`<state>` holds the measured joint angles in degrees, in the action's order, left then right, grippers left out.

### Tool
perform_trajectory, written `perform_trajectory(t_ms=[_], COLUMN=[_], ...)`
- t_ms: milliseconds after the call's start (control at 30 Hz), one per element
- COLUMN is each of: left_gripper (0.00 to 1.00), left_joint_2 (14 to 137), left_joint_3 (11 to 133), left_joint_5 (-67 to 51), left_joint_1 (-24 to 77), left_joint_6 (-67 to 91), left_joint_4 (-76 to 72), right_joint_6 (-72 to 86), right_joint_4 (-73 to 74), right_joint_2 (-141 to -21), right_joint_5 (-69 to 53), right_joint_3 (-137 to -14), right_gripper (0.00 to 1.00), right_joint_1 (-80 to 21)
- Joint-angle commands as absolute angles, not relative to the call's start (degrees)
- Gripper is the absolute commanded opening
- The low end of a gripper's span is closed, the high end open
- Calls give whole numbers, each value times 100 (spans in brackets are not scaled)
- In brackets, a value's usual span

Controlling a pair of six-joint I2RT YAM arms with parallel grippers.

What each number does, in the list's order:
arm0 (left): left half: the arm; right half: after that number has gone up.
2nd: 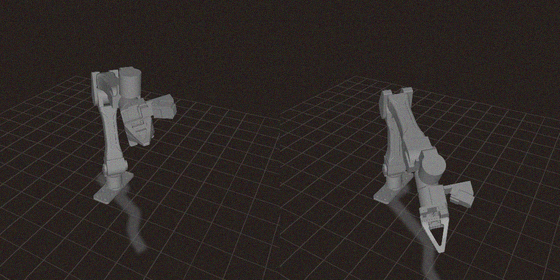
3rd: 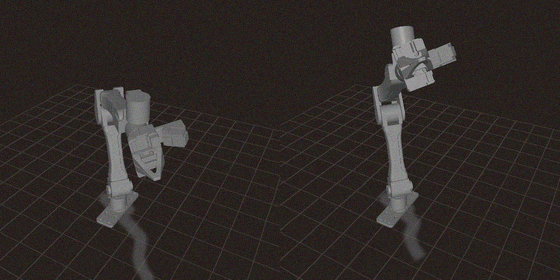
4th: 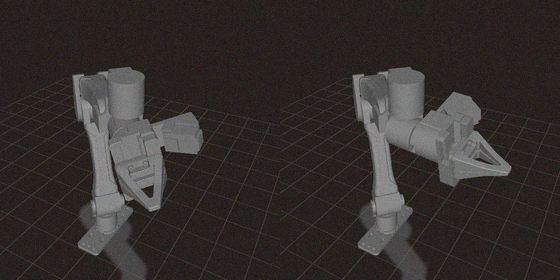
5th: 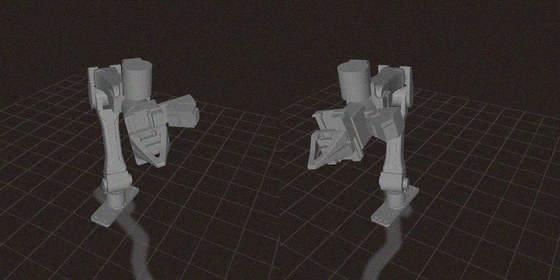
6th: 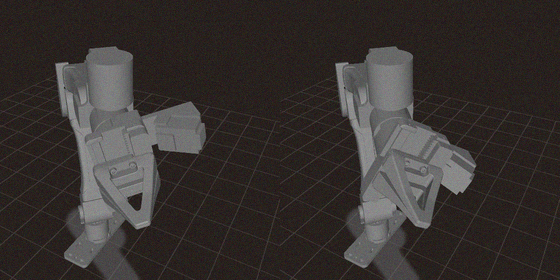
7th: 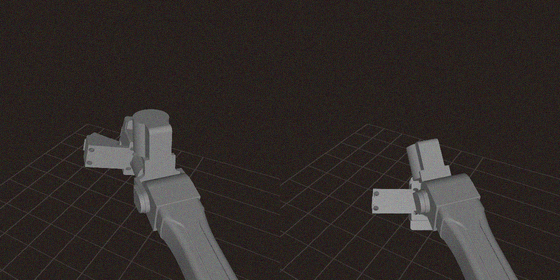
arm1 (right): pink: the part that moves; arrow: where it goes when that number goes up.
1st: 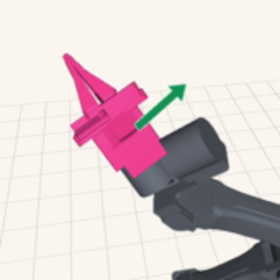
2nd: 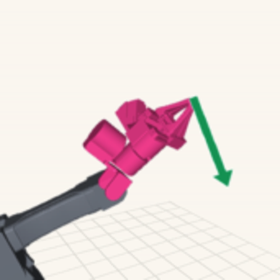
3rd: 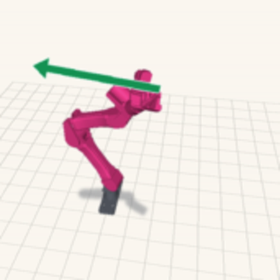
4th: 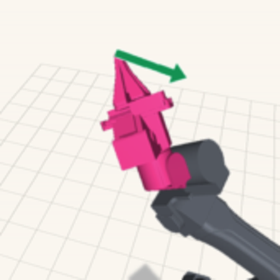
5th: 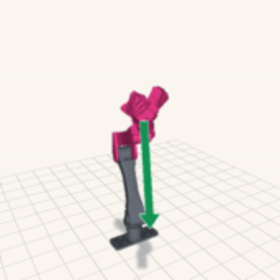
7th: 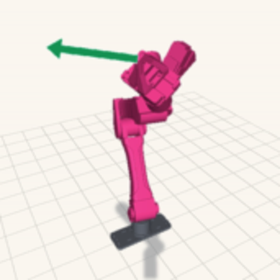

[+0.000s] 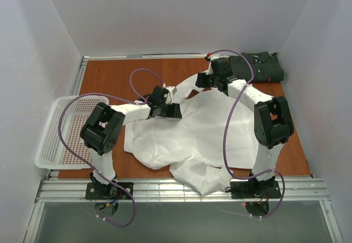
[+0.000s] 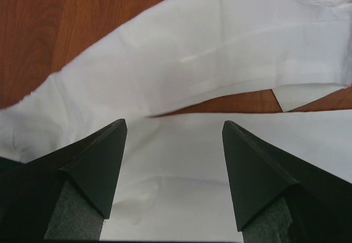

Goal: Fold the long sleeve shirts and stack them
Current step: Flatten the shirt out

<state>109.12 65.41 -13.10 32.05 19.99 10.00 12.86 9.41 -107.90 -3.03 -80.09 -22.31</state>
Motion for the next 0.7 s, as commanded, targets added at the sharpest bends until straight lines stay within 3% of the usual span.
perform_trajectory(t_ms=[0,200,667], left_gripper=[60,60,60], left_joint_2=[10575,10090,10046], left_joint_3=[5653,4896,4913], left_joint_5=[-2074,-2408,-2558], left_joint_1=[3550,3665,3691], left_joint_6=[2285,2338,2408], left_joint_4=[1705,1731,1819], right_joint_6=[1116,1090,1151], right_joint_4=[773,888,1301], right_joint_2=[-10354,-10660,-12269], right_joint_5=[-308,-562,-624], right_joint_3=[-8112,-8428,-9053], right_gripper=[66,66,66], right_joint_1=[-2250,-2259,-2452])
